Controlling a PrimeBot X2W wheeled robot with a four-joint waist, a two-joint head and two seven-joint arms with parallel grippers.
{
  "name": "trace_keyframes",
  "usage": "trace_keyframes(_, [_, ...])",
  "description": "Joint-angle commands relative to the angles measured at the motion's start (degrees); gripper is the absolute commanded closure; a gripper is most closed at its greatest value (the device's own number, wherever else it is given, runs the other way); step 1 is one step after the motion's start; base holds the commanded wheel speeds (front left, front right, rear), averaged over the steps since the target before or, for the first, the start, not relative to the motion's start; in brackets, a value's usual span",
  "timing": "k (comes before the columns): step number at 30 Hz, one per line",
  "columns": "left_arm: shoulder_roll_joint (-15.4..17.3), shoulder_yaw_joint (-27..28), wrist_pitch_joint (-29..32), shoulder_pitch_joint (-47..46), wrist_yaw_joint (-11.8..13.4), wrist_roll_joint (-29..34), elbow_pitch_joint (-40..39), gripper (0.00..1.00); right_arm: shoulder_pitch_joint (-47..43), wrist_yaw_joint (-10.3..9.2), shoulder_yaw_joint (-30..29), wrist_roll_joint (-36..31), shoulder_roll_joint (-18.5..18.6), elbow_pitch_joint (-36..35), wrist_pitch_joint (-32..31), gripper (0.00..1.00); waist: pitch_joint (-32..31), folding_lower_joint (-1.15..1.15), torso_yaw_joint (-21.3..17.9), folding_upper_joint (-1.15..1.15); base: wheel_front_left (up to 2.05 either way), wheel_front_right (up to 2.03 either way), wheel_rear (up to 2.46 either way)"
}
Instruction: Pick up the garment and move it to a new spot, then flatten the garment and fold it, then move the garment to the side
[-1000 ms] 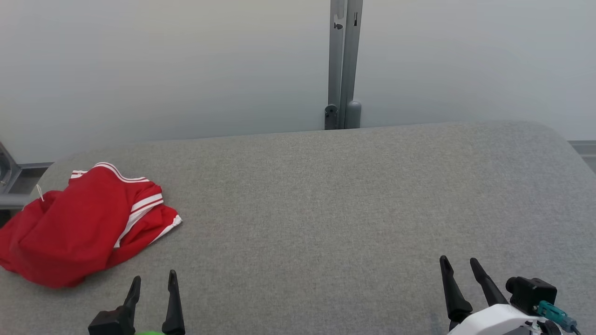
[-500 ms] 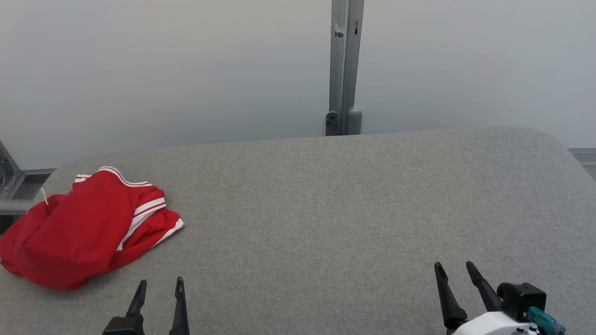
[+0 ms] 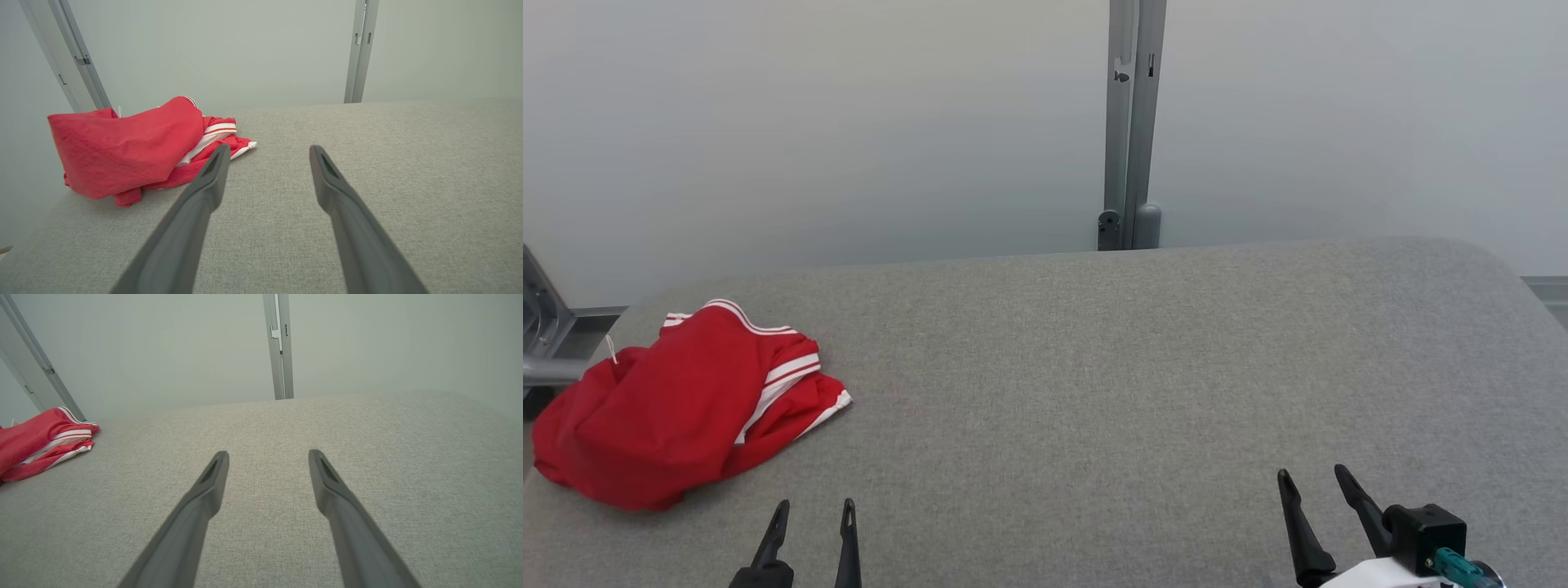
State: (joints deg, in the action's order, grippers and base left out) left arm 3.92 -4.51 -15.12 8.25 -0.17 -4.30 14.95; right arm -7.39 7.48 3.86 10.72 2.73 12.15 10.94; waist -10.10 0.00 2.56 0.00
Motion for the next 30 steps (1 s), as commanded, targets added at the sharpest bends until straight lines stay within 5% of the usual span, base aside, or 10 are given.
trace_keyframes(1, [-0.14,0.06,-0.05,0.55,0.07,0.05,0.05,0.0,-0.59,0.02,0.03,-0.24,0.27,-0.26,0.12,0.0,0.0,0.0,0.07,0.0,0.0,0.0,0.0])
trace_keyframes(18, [-0.85,2.31,-0.06,-0.56,-1.01,-6.06,1.21,0.0,-0.86,0.02,0.12,1.27,0.26,-0.15,-0.66,0.0,0.31,0.0,1.15,0.0,0.0,0.0,0.0])
trace_keyframes(30, [-0.73,3.05,-0.06,-2.1,-1.17,-6.85,2.54,0.0,-0.14,0.02,1.06,2.45,0.25,0.47,0.5,0.0,1.81,0.0,11.15,0.0,0.0,0.0,0.0])
